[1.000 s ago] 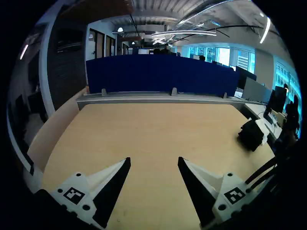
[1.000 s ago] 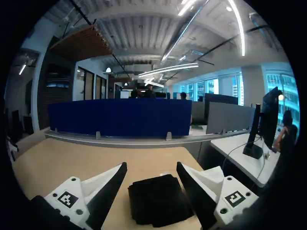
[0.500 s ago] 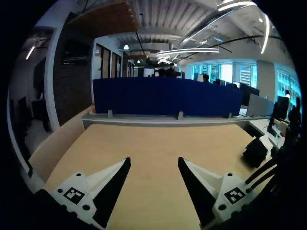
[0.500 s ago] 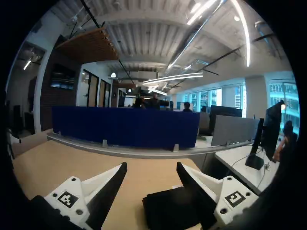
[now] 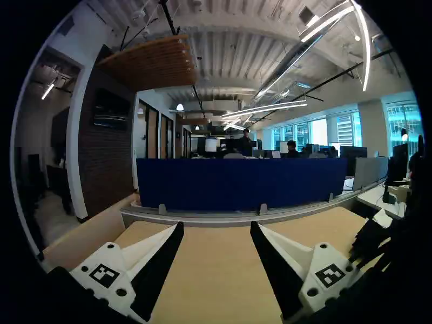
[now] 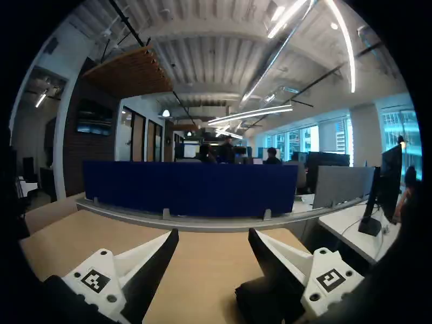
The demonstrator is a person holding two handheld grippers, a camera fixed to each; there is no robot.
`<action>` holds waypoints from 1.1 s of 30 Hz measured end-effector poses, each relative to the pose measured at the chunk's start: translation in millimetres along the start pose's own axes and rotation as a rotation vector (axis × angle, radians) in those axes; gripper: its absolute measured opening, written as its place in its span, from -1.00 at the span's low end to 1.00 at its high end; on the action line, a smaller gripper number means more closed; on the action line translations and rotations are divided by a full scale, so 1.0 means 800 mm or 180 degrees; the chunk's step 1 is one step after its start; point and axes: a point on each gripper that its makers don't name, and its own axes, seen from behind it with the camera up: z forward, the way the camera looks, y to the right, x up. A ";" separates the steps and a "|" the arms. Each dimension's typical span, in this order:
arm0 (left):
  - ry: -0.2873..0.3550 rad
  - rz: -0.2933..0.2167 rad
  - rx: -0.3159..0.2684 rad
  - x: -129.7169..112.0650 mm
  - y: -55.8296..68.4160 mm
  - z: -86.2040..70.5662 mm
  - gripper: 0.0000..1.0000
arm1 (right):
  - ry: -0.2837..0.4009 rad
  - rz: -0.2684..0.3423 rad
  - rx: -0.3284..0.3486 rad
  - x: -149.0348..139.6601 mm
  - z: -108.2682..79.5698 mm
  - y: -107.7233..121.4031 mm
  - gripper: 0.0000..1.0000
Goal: Fold towel
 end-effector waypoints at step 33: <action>0.0013 0.0180 0.0016 -0.073 -0.017 0.029 0.82 | -0.0062 0.0159 0.0094 0.008 -0.011 -0.079 1.00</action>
